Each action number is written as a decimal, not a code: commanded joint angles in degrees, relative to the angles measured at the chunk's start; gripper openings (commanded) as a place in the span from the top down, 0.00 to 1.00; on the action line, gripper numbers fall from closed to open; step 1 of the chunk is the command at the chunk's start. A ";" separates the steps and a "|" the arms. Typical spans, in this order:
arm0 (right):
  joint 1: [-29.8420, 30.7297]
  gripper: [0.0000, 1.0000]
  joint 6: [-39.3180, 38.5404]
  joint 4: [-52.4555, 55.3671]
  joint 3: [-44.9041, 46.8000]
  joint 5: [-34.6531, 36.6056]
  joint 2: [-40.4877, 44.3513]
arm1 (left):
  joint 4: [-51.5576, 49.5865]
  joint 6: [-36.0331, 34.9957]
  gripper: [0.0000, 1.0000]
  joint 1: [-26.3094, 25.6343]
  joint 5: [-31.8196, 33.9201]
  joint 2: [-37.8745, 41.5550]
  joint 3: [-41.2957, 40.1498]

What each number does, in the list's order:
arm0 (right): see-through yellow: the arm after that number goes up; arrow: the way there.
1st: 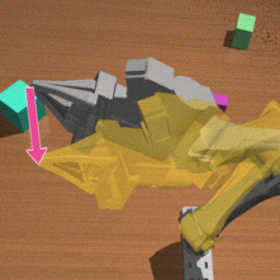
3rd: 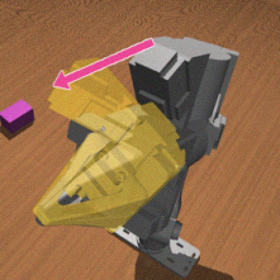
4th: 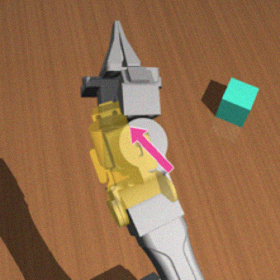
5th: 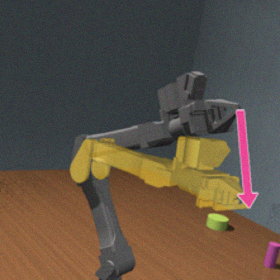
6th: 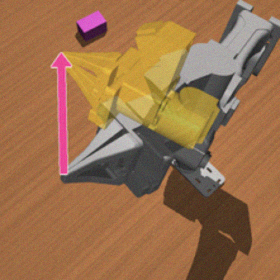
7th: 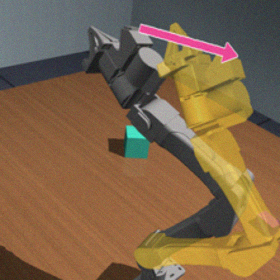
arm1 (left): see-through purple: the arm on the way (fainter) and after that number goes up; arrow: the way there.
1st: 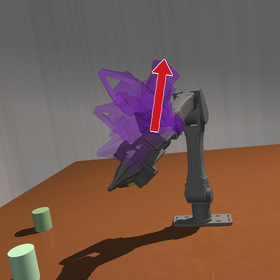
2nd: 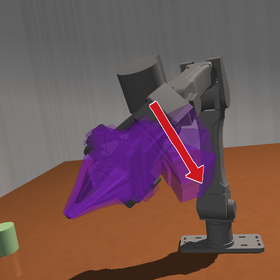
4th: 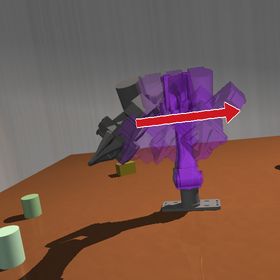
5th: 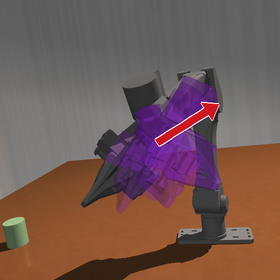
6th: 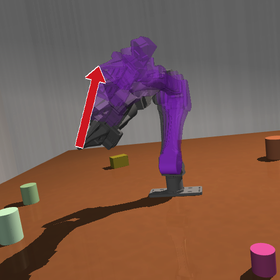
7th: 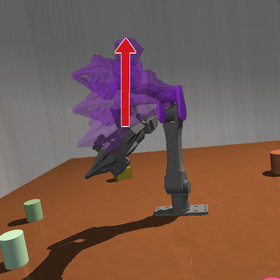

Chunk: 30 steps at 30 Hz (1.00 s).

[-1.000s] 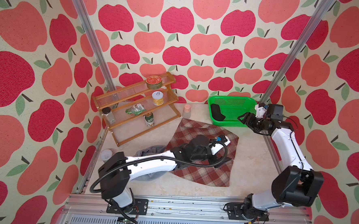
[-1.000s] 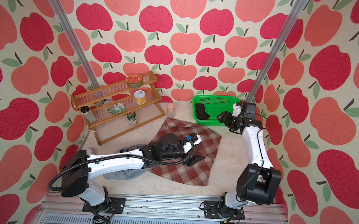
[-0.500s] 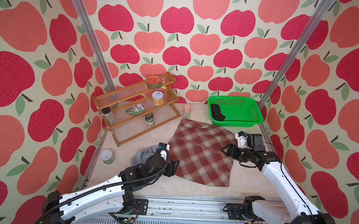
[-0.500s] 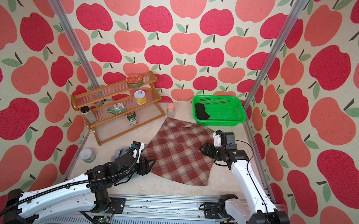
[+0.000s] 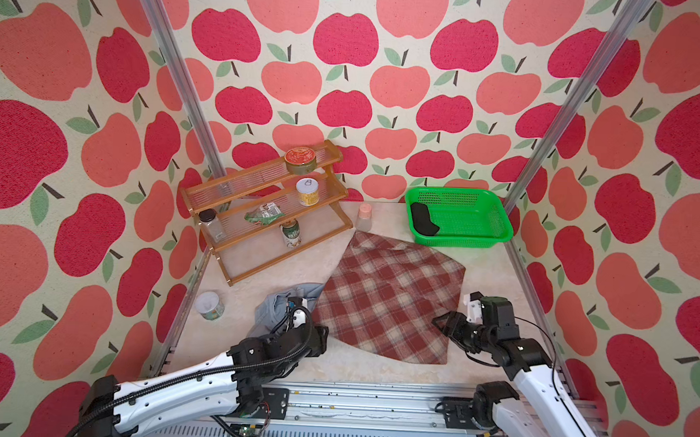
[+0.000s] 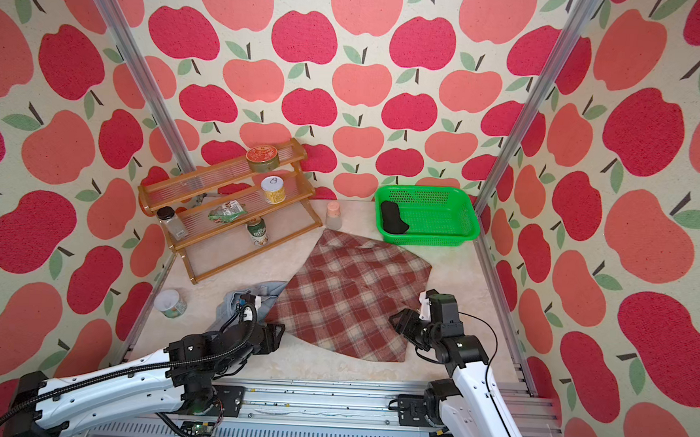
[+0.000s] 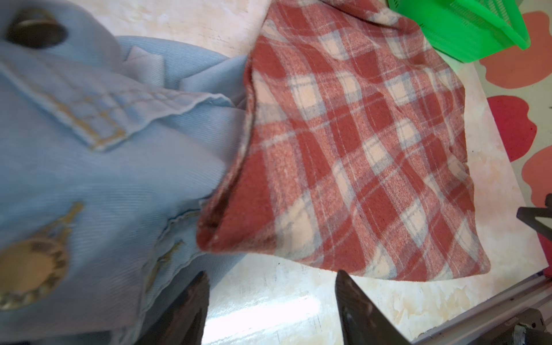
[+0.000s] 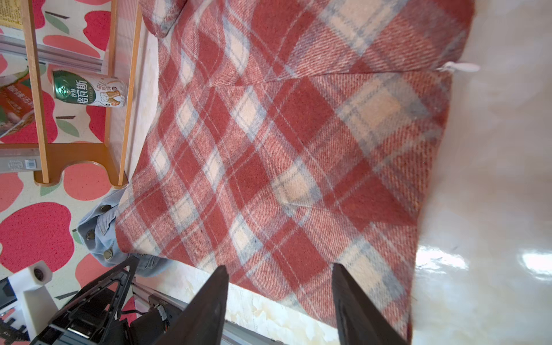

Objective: Roll up the skirts
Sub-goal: Fold the skirt at the center of the board.

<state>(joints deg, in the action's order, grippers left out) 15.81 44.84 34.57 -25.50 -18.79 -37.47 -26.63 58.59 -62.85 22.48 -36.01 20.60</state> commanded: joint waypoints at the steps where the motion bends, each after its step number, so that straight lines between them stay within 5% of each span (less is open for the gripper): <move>1: 0.60 0.44 2.30 2.69 1.76 3.56 0.55 | -0.96 4.39 0.32 1.02 2.13 2.40 -2.19; 11: 0.71 0.46 1.96 4.65 3.66 5.12 1.96 | 9.32 0.45 0.33 4.91 -0.07 -4.24 -1.64; 17: 0.71 0.47 1.00 5.69 4.67 4.28 2.54 | 12.64 -2.43 0.60 5.28 -1.35 -5.86 -0.16; 30: 1.98 0.47 -3.54 8.51 3.26 5.71 0.34 | 13.92 -5.80 0.85 5.28 -1.35 -9.16 3.06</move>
<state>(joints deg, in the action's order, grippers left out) 16.58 45.17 39.03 -20.82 -14.96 -35.92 -13.26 54.33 -57.82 20.21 -44.80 21.45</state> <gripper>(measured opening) 0.518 0.172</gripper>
